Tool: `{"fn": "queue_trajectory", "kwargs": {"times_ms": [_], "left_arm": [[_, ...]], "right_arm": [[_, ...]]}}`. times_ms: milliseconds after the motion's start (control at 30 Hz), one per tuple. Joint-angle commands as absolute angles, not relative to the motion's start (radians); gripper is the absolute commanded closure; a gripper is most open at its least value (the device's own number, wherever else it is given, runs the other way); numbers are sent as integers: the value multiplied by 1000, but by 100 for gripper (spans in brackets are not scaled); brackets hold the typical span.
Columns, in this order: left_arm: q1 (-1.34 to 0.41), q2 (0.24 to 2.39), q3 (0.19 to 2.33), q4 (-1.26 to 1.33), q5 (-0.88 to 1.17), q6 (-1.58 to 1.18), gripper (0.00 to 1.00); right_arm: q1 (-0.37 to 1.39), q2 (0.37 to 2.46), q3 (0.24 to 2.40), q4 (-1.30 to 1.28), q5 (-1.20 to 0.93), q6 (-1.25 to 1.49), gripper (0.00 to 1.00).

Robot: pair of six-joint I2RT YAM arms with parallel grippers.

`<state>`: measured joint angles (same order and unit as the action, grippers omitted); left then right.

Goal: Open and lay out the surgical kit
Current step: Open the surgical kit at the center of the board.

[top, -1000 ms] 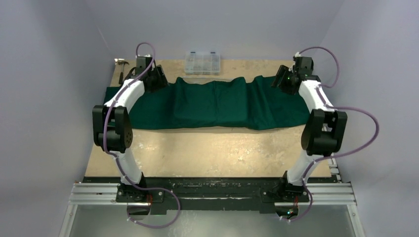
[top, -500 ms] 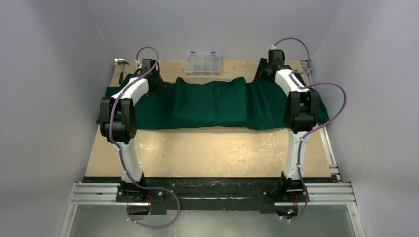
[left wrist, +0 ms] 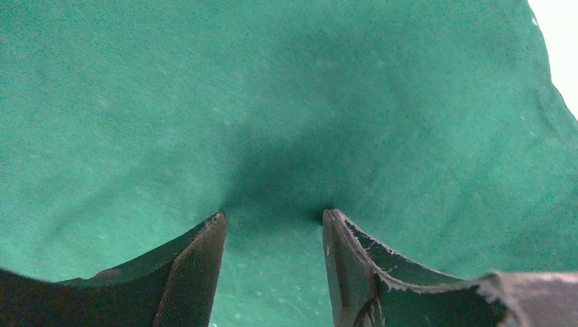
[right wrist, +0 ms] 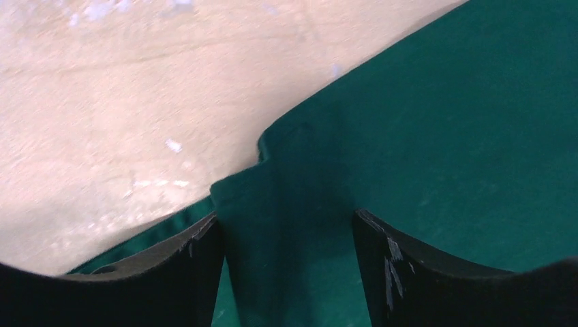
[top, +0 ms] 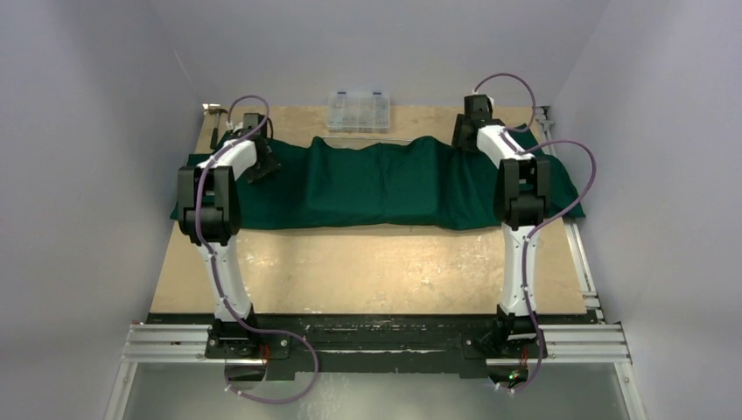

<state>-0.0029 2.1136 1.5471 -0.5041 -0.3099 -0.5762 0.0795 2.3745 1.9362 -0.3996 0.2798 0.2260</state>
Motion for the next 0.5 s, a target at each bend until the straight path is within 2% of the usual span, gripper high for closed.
{"fn": "queue_trajectory", "kwargs": {"times_ms": [0,133,300,400,467], "left_arm": [[48,2148,1590,-531,-380,-616,47],[59,2194,1616,-557,-408,-616,47],[63,2235,1642,-560,-408,-606,47],[64,2253,1654,-563,-408,-609,48],[65,2261,1656,-566,-409,-608,48]], "right_arm": [[34,2405,2021,-495,425,248,30],[-10,2424,2045,-547,453,248,30],[-38,2394,2021,-467,309,272,31],[-40,2409,2077,-460,259,288,31],[-45,2429,2144,-469,231,316,26]]}}
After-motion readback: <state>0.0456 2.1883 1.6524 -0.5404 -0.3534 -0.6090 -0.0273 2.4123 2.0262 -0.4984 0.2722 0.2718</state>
